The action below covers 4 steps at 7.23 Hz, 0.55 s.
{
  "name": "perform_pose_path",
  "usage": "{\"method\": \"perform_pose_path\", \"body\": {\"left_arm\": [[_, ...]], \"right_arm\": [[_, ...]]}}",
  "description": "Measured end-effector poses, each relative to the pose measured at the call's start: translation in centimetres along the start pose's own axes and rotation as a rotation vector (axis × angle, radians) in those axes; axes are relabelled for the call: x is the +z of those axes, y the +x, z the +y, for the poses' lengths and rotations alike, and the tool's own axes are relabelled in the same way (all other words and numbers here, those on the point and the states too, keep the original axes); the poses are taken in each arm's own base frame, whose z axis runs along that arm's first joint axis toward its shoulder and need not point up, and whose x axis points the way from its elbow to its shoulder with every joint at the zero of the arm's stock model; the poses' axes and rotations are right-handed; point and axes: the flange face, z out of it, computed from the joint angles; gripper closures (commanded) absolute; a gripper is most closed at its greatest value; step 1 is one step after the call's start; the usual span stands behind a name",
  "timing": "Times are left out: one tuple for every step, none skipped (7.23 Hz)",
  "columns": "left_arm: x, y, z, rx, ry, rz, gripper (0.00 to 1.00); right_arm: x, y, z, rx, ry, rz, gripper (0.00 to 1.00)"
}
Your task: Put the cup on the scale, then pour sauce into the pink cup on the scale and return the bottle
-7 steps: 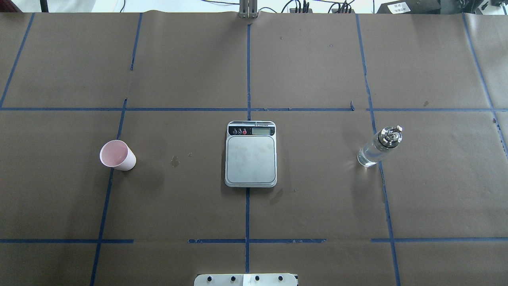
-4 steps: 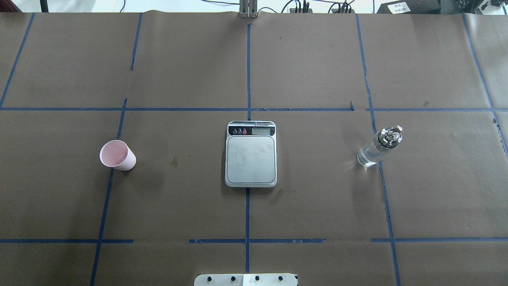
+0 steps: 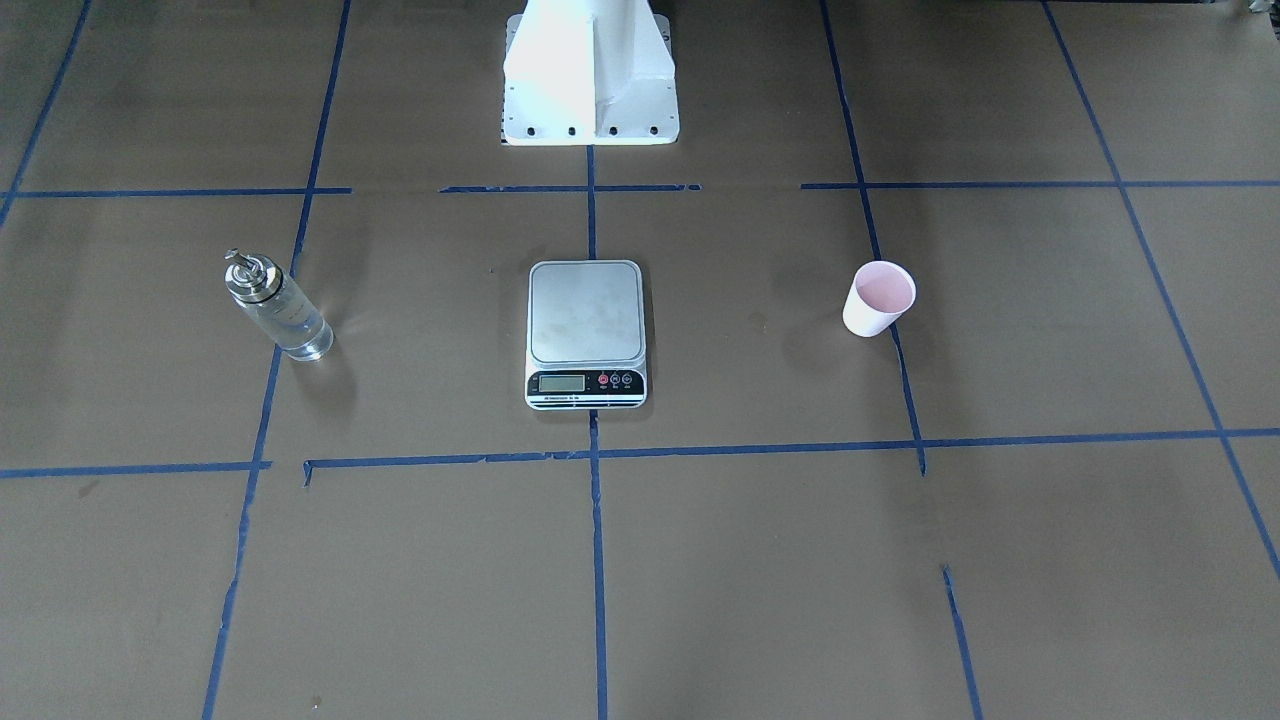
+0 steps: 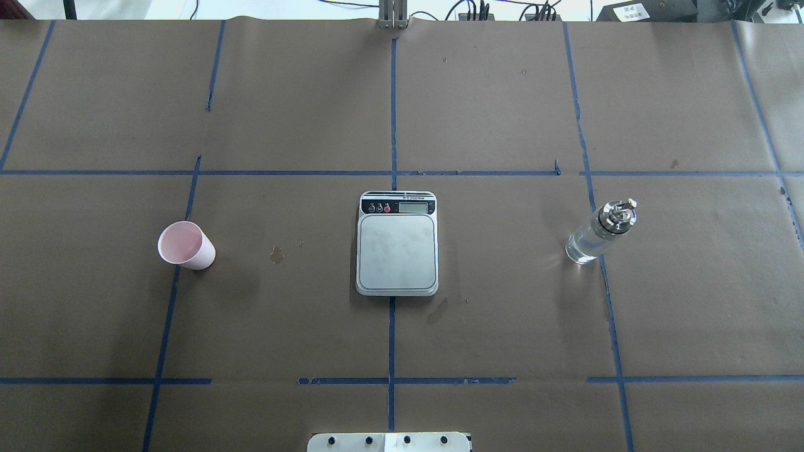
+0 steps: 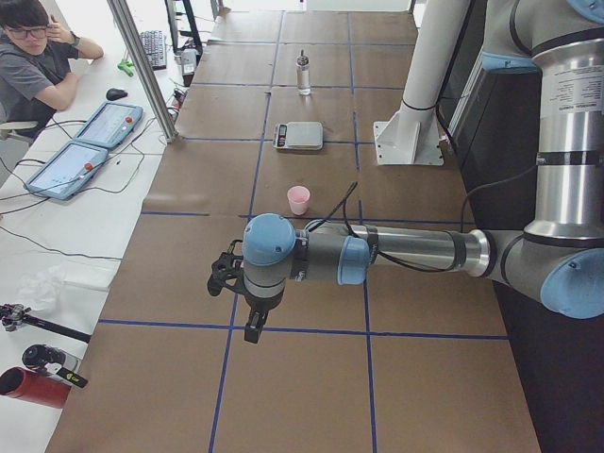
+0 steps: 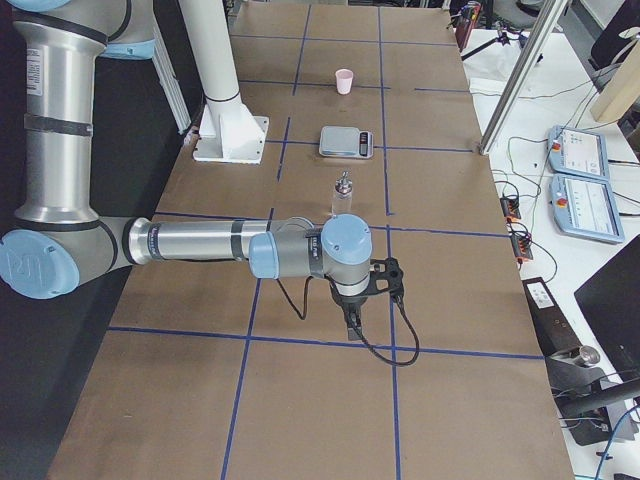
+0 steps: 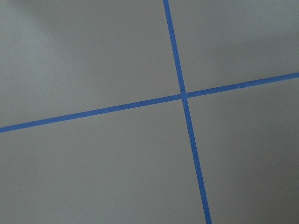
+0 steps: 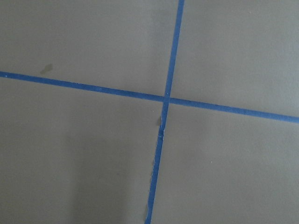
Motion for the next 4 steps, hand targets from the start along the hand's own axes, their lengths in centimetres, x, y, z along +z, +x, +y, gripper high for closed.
{"method": "perform_pose_path", "body": {"left_arm": [[-0.8, 0.7, -1.4, 0.031, 0.046, 0.007, 0.00], [-1.8, 1.5, -3.1, 0.092, 0.124, 0.006, 0.00], [-2.4, 1.9, -4.3, 0.173, 0.216, -0.005, 0.00], [-2.1, 1.8, -4.5, 0.245, 0.297, -0.003, 0.00]], "right_arm": [[-0.3, -0.6, -0.8, -0.043, 0.041, -0.004, 0.00], [-0.4, -1.0, -1.5, -0.067, 0.061, -0.018, 0.00], [-0.5, -1.3, -2.5, -0.082, 0.073, -0.039, 0.00], [-0.6, -1.6, -3.3, -0.091, 0.080, -0.051, 0.00]]}}
